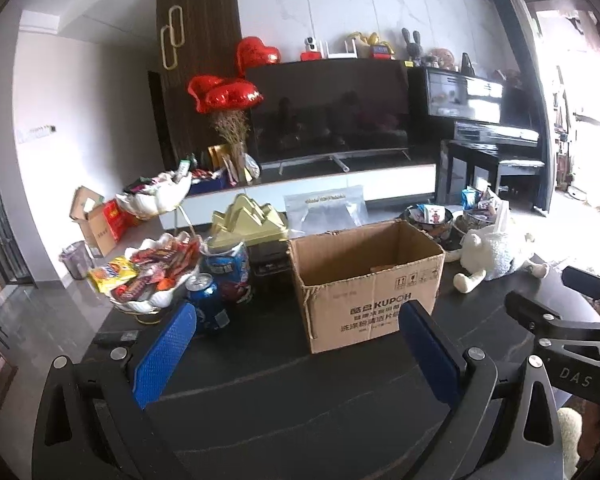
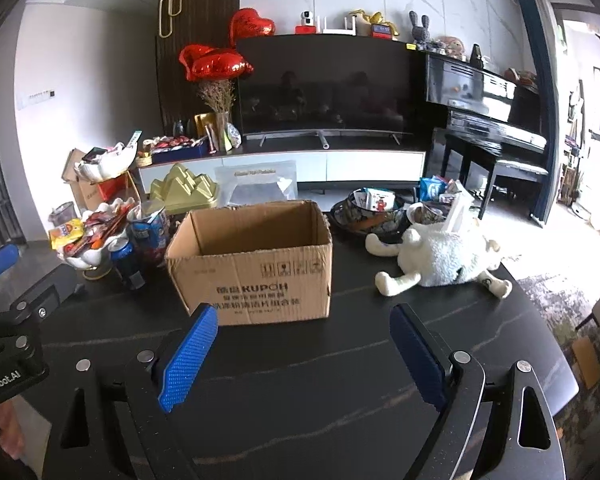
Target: Organize snacks
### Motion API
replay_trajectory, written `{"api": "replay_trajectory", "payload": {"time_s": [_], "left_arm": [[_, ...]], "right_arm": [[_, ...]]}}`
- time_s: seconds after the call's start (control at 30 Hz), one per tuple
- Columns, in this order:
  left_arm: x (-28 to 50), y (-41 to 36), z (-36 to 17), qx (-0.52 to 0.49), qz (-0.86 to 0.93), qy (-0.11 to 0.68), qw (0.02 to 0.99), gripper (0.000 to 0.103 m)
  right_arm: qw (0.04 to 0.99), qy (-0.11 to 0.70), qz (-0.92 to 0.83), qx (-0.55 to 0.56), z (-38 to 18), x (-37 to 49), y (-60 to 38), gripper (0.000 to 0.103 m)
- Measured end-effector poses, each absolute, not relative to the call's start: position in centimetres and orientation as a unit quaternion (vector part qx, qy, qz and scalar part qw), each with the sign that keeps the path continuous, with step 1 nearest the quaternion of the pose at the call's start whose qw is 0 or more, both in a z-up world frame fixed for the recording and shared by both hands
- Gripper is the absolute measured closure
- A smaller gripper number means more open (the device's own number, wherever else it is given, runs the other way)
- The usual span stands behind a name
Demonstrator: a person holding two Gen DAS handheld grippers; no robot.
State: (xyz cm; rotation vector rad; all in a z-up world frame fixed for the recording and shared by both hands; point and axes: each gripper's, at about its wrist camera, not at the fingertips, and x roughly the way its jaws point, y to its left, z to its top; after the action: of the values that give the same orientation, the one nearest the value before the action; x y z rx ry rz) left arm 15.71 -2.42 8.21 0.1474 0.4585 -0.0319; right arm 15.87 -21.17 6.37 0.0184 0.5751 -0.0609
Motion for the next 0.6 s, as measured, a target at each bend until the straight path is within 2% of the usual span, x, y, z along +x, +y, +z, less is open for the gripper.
{"api": "replay_trajectory", "payload": {"time_s": [0.6], "left_arm": [[11.8, -2.8, 7.8, 0.066, -0.024, 0.229, 0.971, 0.000]], "right_arm": [[0.959, 0.279, -0.040, 0.025, 5.8, 12.1, -21.8, 0.014]]}}
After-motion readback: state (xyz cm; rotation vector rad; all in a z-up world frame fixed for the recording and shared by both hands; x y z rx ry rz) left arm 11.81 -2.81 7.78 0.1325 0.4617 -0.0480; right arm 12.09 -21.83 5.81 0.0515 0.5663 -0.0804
